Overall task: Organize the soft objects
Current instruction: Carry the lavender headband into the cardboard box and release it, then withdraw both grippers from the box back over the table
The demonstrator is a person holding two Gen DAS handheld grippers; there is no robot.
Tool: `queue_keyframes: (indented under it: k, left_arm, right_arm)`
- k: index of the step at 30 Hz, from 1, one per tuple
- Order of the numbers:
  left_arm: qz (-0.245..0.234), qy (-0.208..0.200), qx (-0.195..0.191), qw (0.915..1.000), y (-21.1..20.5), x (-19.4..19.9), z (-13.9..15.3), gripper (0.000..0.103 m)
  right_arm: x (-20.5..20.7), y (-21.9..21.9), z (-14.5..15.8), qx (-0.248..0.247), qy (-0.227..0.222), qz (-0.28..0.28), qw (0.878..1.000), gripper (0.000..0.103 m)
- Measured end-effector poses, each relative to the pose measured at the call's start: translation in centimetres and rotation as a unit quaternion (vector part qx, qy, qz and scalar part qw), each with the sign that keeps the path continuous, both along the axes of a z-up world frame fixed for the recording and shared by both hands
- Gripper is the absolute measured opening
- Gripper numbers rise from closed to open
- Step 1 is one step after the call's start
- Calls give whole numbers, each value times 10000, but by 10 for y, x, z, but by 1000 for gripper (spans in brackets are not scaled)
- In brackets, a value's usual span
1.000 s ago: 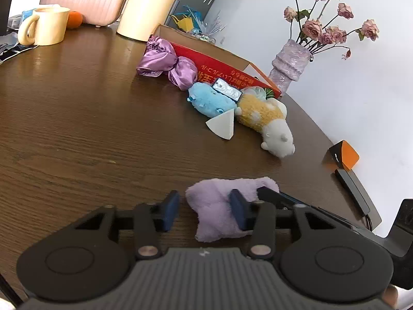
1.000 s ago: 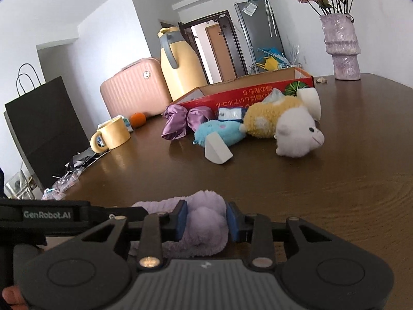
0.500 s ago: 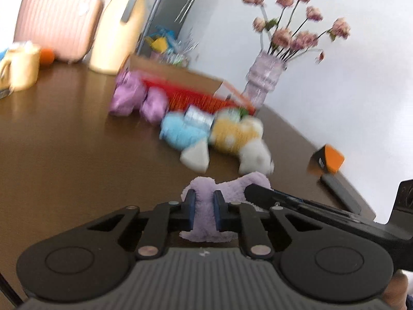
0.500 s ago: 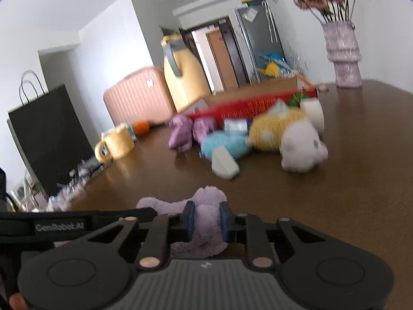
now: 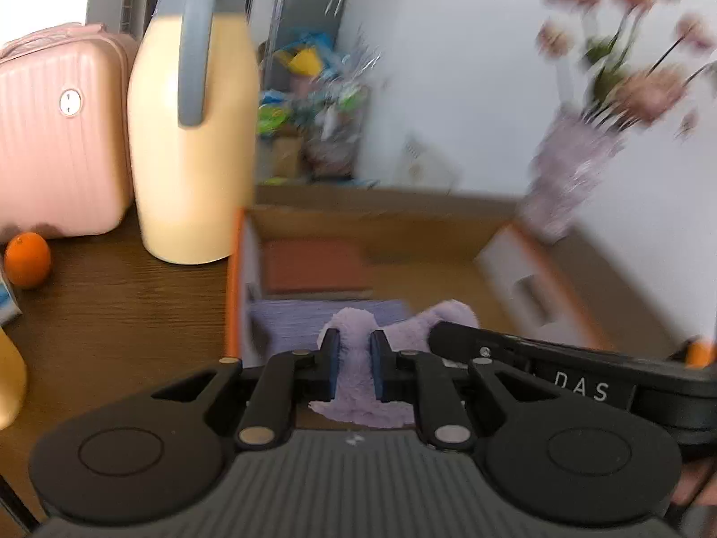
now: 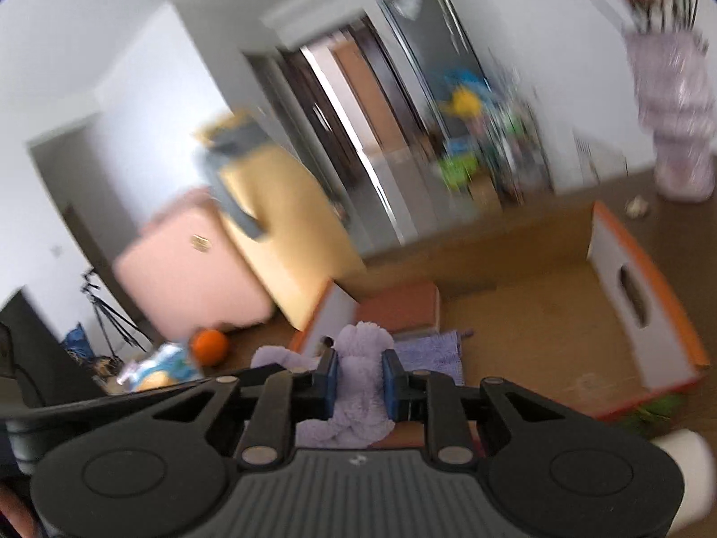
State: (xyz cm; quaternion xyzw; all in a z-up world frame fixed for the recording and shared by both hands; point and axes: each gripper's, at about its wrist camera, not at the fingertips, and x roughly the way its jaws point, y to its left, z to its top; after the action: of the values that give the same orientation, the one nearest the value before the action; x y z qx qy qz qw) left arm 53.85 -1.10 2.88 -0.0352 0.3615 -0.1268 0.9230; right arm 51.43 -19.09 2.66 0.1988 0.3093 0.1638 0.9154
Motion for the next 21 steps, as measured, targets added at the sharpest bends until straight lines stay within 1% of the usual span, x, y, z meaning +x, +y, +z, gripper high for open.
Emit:
queue_keyframes:
  k: [2,4,5,6,8,9,10,11,12,14,15,16,17,18,19,20,21]
  left_arm:
    - [-32,140,420,9990,-8,14,-19,16]
    - [-15,268,730,9970,-12,20,-34,17]
    - [-1,319,773,9965,-11,22,-39,17]
    - [-26,365,796,9962,-9,20,-43,19]
    - [42,259,838,9961,-5,15,-40,23]
    - [52,139,848,9963,-3,11,-34,30]
    - [63,42,837,9965,0,6,-30,37]
    - [95,-89,793,9968,3,1,-20,41]
    - [117,-222,766,9967,7,-5,-9,46]
    - [190,-508,760,9956,13,-19,17,51]
    - [222,-670,731,9948,17,-29,29,55]
    - [249,-810,707,9939,19,-38,40,61]
    - [301,-956,693,9925,21,-47,51,64]
    - [337,-1085,694,9911,23,-56,57,71]
    - [388,-1266,697,9887,27,-68,64,78]
    - [425,-1409,702,9866,29,-79,68,80]
    - [439,-1533,734,9845,30,-90,70,82]
  right_arm:
    - [28,9,-17,-34,422,-8,9991,21]
    - [44,18,-34,-187,801,-43,9966,23]
    - [47,22,-41,-309,905,-78,9954,25]
    - [47,27,-49,-393,975,-86,9944,25]
    - [45,35,-54,-622,927,-45,9937,28]
    - [43,37,-53,-716,912,-12,9932,29]
    - [43,37,-51,-736,931,17,9929,34]
    - [40,35,-47,-687,916,24,9934,42]
    - [36,32,-39,-663,859,28,9941,44]
    - [27,25,-20,-719,662,-19,9952,45]
    - [22,20,-9,-782,528,-41,9955,45]
    - [14,15,5,-829,376,-65,9958,46]
    - [11,7,18,-871,245,-96,9959,49]
    - [1,2,32,-947,83,-122,9954,51]
    - [-9,-4,44,-1032,-63,-134,9946,57]
    - [-20,-8,55,-1151,-248,-147,9929,67]
    - [-32,-12,66,-1269,-466,-140,9907,72]
